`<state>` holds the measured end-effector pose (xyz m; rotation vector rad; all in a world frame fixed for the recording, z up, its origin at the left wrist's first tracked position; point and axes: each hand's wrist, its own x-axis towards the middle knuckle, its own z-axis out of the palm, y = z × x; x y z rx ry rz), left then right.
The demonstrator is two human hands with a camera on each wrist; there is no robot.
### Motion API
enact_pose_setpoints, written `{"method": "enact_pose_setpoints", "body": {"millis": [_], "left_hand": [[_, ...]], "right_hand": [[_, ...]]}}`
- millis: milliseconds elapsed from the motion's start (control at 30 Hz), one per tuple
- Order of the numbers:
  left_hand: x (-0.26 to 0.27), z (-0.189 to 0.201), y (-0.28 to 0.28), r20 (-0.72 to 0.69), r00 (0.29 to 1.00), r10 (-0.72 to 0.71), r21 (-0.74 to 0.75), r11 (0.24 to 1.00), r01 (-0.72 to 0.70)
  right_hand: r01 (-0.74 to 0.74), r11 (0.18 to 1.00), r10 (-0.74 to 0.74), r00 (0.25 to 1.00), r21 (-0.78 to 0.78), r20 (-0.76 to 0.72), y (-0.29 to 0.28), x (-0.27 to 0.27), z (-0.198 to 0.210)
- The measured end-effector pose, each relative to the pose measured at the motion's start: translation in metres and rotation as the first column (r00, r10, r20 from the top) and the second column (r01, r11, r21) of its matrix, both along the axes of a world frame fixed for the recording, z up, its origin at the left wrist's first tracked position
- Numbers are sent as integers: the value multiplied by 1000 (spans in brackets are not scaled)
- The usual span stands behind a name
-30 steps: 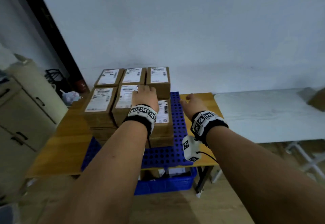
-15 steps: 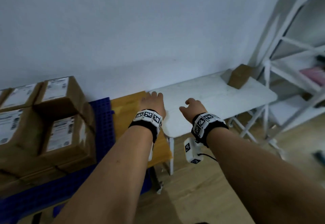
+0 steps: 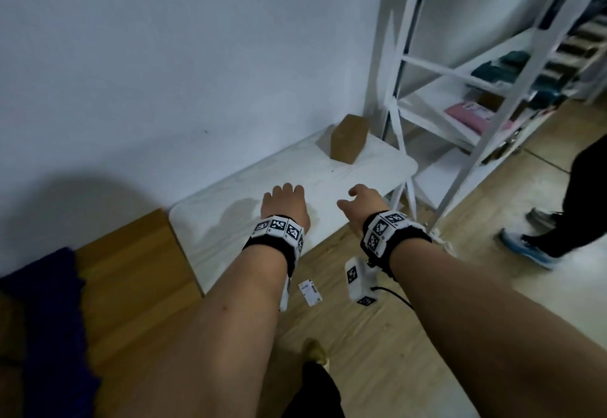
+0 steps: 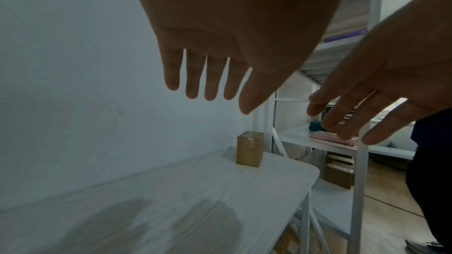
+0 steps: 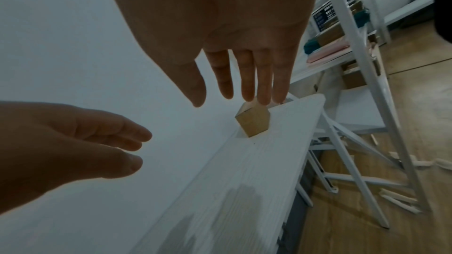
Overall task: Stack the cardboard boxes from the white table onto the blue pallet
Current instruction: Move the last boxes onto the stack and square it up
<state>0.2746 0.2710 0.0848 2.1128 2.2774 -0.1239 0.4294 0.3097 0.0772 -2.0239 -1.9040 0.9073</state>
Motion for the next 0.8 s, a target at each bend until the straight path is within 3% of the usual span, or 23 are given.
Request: {"method": "enact_pose_setpoints", "body": {"millis": [433, 667, 800], "left_hand": [[44, -28, 210, 89, 995, -55, -47, 997, 60], [59, -39, 289, 116, 993, -12, -86, 996, 22], [64, -48, 338, 149, 985, 88, -111, 991, -72]], "right_hand": [[151, 988, -151, 988, -8, 6, 184, 58, -5], [130, 990, -130, 991, -48, -5, 264, 68, -14], [62, 997, -62, 998, -50, -5, 317, 68, -23]]}}
